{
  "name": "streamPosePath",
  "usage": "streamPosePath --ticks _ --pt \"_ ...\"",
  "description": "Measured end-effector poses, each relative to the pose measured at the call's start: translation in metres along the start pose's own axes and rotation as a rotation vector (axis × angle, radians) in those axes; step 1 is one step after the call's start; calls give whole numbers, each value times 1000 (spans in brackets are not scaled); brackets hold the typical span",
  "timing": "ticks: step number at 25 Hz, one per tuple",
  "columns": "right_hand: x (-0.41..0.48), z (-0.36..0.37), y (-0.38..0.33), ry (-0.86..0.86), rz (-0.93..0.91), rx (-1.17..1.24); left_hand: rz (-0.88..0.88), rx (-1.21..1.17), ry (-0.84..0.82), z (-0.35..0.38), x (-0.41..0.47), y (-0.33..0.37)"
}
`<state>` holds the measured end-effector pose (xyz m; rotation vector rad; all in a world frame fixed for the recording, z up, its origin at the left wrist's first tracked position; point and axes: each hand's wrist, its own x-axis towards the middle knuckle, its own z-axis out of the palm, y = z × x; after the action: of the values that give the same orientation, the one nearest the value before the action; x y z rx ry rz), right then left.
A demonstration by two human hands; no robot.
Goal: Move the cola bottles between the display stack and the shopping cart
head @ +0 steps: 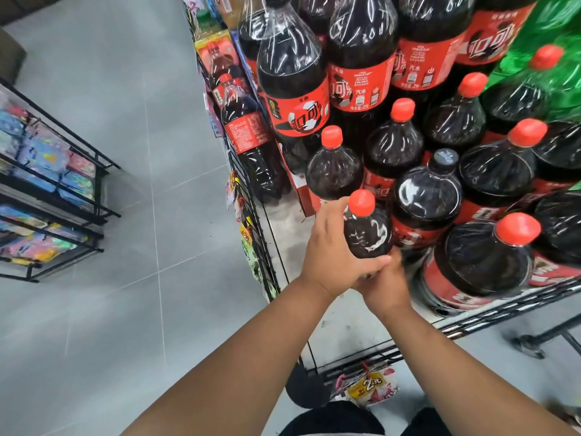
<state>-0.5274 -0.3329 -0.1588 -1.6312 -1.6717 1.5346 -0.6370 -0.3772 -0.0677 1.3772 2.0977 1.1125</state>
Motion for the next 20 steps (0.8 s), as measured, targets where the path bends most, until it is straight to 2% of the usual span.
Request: streamPosePath --ticks 3,10,15,20 --pt "5 6 6 -23 87 -55 16 9 6 1 2 2" --pt "19 6 8 -29 66 -35 15 -27 66 4 8 2" --pt "10 0 -5 -51 84 -61 -6 -6 10 -1 6 1" --pt "-3 -14 -18 -13 5 -55 12 47 -91 -22 0 7"
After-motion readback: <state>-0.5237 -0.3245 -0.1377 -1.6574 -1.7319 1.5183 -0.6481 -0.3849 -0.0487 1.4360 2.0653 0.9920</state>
